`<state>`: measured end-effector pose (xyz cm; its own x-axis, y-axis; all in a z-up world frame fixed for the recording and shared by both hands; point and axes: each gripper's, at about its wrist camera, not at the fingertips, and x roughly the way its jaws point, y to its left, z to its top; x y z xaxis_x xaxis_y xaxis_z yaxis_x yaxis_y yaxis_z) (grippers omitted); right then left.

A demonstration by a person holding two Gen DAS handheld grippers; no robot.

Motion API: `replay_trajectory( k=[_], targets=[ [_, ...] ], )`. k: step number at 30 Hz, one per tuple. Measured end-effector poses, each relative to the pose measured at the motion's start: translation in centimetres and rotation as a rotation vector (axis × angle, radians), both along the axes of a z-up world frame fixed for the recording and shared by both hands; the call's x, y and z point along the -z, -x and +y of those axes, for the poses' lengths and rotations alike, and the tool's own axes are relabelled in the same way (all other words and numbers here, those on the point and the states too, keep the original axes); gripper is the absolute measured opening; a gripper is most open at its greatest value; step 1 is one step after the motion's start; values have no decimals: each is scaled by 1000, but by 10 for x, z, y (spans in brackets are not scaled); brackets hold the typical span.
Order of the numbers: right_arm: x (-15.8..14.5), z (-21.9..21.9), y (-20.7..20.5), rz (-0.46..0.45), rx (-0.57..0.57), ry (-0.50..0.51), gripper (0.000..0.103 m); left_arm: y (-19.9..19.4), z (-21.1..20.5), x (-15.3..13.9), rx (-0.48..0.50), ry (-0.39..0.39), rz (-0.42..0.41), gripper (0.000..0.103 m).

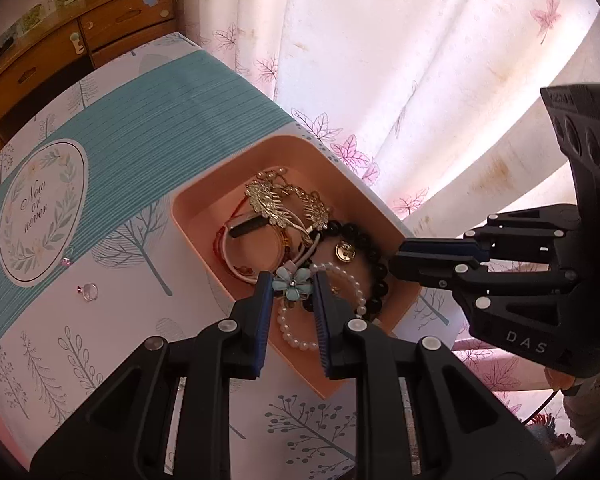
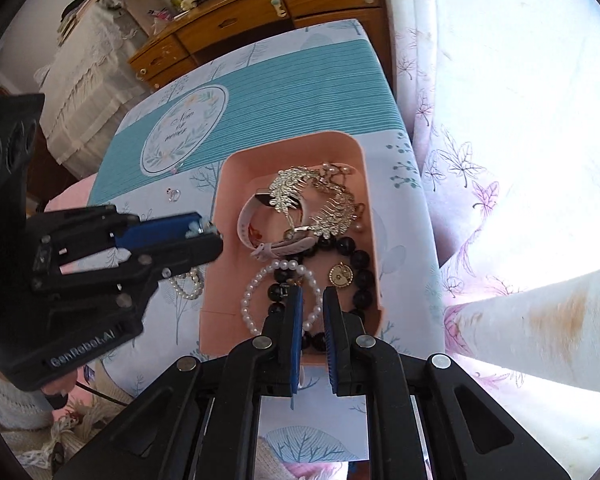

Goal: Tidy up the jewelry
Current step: 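Lower the bracelet and brooch into the peach tray and open both tools, then withdraw both tools from the tray toward the pearl necklace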

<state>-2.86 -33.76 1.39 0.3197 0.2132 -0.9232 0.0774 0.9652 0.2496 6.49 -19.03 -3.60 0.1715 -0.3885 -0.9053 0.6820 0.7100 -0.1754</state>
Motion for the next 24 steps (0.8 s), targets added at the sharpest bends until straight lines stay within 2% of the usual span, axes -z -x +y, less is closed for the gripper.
replay_trajectory(
  k=[5, 6, 7, 9, 10, 19, 24],
  targets=[
    [-4, -6, 5, 1, 3, -2, 11, 13, -4, 13, 38, -44, 15, 18],
    [-4, -5, 5, -1, 1, 0, 11, 14, -3, 14, 35, -48, 18, 21],
    [-5, -5, 5, -3, -2, 1, 11, 15, -1, 16, 27, -51, 22, 25],
    [-7, 0, 3, -10, -10, 5, 11, 15, 5, 15, 11, -48, 21, 48],
    [-7, 3, 2, -13, -14, 2, 11, 17, 9, 14, -1, -42, 12, 51],
    [-13, 30, 4, -31, -75, 8, 11, 27, 52, 6, -78, -45, -33, 52],
    [-10, 47, 9, -29, -114, 8, 11, 38, 84, 10, -134, -60, -41, 52]
  ],
)
